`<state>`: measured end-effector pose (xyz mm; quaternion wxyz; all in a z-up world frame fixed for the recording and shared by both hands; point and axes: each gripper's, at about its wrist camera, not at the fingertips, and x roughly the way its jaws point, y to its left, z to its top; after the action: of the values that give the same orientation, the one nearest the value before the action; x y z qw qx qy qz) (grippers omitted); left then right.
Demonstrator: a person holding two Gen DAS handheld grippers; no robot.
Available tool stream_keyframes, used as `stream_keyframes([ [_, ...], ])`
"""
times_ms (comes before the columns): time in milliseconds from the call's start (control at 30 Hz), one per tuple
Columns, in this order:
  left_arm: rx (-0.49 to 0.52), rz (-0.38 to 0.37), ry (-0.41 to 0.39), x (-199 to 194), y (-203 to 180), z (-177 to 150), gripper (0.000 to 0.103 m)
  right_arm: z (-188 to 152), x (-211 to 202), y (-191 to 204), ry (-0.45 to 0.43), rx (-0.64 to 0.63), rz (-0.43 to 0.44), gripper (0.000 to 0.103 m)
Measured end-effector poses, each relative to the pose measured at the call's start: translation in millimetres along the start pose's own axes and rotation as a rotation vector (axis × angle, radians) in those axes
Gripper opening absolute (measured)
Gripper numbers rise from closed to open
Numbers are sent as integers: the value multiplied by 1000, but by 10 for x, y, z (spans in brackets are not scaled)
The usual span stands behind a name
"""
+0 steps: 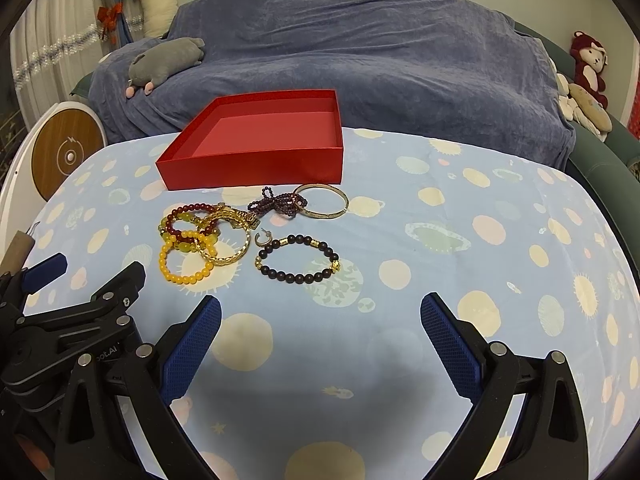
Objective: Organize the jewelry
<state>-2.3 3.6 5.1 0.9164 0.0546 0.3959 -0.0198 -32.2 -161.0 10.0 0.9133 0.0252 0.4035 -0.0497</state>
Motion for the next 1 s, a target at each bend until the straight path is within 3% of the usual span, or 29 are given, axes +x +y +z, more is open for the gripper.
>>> stream_keyframes([
  [1000,-9,0,-2,-20,39,-2,96,-3,-8,22,-6,-11,-6,96],
])
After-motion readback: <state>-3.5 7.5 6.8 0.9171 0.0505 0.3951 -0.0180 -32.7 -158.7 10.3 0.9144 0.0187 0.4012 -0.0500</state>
